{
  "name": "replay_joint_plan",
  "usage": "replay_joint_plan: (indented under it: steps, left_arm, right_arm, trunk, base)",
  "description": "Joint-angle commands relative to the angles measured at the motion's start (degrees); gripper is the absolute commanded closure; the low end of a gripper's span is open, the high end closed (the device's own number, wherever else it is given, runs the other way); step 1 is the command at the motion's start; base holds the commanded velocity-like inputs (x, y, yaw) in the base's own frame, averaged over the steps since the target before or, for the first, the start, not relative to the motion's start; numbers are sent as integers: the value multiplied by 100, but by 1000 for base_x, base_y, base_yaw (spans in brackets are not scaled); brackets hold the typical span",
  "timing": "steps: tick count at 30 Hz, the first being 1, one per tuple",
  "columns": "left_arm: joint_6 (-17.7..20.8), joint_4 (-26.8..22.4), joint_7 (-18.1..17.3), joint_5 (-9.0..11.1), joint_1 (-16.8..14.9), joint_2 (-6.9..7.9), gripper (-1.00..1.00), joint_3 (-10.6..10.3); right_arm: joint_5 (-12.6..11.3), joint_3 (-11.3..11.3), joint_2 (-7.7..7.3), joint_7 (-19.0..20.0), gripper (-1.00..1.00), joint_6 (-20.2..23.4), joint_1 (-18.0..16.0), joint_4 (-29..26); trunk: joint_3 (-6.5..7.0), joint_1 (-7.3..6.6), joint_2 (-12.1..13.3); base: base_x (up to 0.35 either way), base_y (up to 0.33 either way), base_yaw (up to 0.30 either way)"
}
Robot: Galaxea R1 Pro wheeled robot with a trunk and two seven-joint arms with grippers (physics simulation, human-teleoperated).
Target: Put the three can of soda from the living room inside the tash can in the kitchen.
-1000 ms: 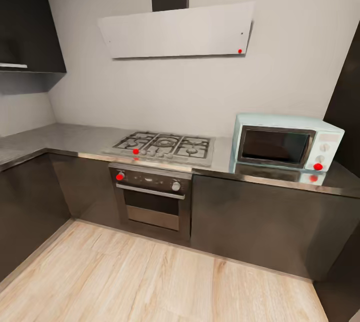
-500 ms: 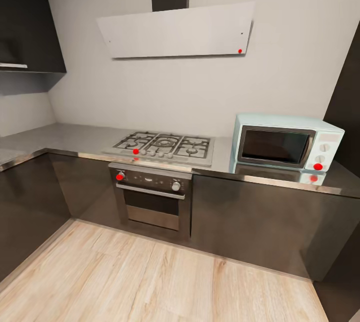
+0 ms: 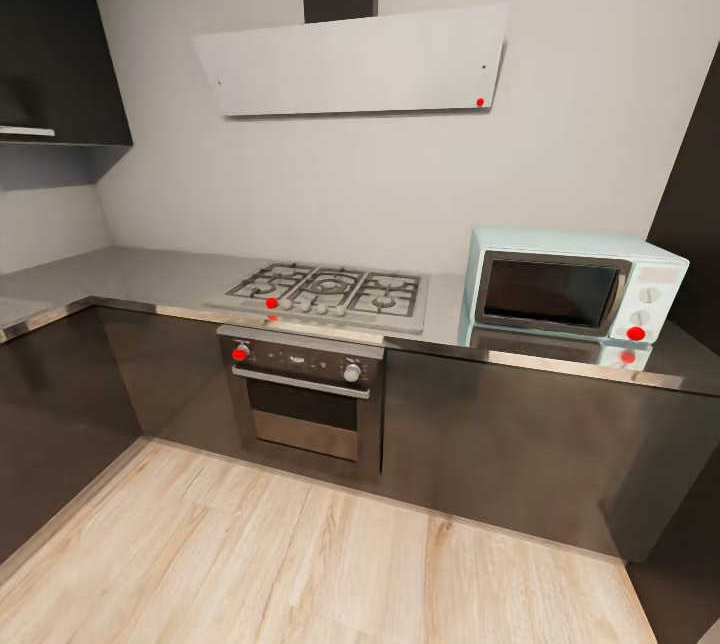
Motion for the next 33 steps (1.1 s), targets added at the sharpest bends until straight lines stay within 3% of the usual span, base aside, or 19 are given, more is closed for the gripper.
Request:
replay_joint_plan:
  steps: [1,8,9,16,17,20,29,30,33]
  left_arm:
    - [-33,-33,-13,1,-7,14,-100,-2]
    - [-258,-259,-71,-2,-32,57,-100,-11]
    - [-735,-1551,-77,-3,-34,57,-100,-19]
    - [-752,-2739,-114,-5,-28,63,-100,-19]
    - [-753,-3152,-150,-5,-26,63,-100,-8]
    - [-747,-3593,-165,1,-22,60,-100,4]
    - [-804,-4346,-172,6,-79,58,-100,3]
    - [-852,-4672,-165,5,-97,57,-100,11]
    - [-880,-4954,-162,4,-103,57,-100,13]
  right_arm:
    - [4,5,-5,1,-100,-33,-2,-33]
    - [16,137,-8,20,-100,-258,-18,-260]
    - [16,279,-6,23,-100,-446,-24,-2075]
    - [11,547,6,34,-100,-453,-377,-2809]
    - [13,648,6,36,-100,-455,-564,-2961]
    - [15,735,2,37,-100,-460,-740,-3117]
    - [26,836,-87,76,-100,-463,-1011,-3951]
    - [26,842,-151,276,-100,-462,-1045,-4302]
    - [26,845,-220,642,-100,-464,-1056,-4580]
  trunk:
    - [0,0,0]
    - [0,0,0]
    - [0,0,0]
    - [0,0,0]
    - [0,0,0]
    - [0,0,0]
    - [0,0,0]
    - [0,0,0]
    - [0,0,0]
  base:
    - [0,0,0]
    - [0,0,0]
    - [0,0,0]
    - [0,0,0]
    - [0,0,0]
    - [0,0,0]
    - [0,0,0]
    - [0,0,0]
    - [0,0,0]
